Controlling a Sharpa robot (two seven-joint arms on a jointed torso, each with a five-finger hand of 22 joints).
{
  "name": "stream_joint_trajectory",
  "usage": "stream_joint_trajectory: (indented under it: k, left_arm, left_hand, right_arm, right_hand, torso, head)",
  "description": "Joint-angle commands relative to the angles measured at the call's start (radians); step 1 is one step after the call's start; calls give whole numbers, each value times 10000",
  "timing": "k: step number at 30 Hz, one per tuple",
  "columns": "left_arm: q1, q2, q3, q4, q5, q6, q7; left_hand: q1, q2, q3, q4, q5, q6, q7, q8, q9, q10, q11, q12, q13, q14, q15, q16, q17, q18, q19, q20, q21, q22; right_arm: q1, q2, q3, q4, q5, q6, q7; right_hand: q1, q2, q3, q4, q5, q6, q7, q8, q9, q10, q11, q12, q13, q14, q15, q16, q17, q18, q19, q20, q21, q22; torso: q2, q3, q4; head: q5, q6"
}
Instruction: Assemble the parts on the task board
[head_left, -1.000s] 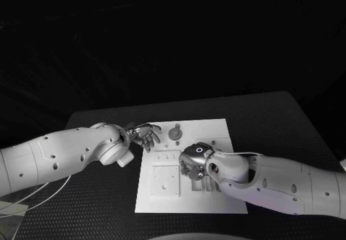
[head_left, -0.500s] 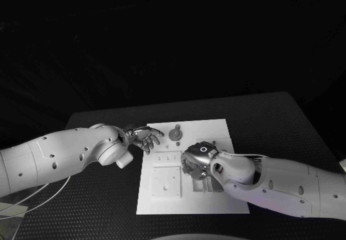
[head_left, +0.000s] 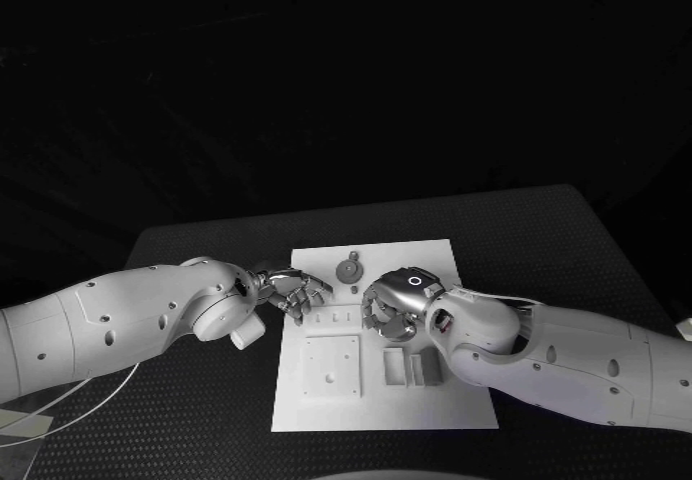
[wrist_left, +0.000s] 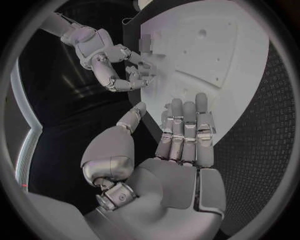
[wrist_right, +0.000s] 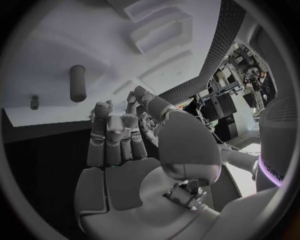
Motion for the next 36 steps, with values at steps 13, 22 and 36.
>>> stream_joint_trajectory:
  k: [13, 22, 36]
  left_arm:
    - [-37, 54, -23, 331, 462, 528, 1040]
    - [-57, 130, -36, 468, 587, 609, 1090]
    - [-58, 323, -40, 507, 795, 549, 1190]
  left_hand:
    - [680, 24, 81, 0, -593, -163, -90, -137, -236, 37, -30, -32, -12, 21, 49, 1, -12, 80, 85, 14, -79, 50]
    - [583, -306, -28, 296, -1249, -322, -19, -241, -482, 12, 31, -58, -25, -10, 61, -16, -17, 82, 62, 22, -115, 4]
    - [481, -203, 22, 592, -1346, -301, 6, -227, -611, 17, 49, -54, -25, -15, 59, -11, -12, 89, 49, 25, -114, -29]
  right_arm:
    - [2, 12, 352, 53, 1605, -682, -55]
    - [5, 41, 623, -16, 2955, -741, -65]
    - [6, 148, 666, 3, 3306, -608, -25]
  right_hand:
    - [-117, -21, 74, 25, -2, 531, 205, 110, 131, 73, -5, -68, 25, 12, -45, 47, -35, 65, 80, -15, 35, 135]
    - [-127, 6, 95, 10, -4, 517, 202, 103, 141, 70, -10, -81, 37, 8, -57, 61, -55, 65, 88, -22, 41, 138]
    - [-136, 25, 100, 8, -5, 505, 204, 96, 142, 65, -9, -86, 41, 4, -60, 63, -61, 65, 88, -22, 42, 138]
  torso:
    - [5, -5, 5]
    - [3, -4, 5]
    - [6, -4, 5]
  head:
    - [0, 106]
    - [-12, 170]
    - [-14, 202]
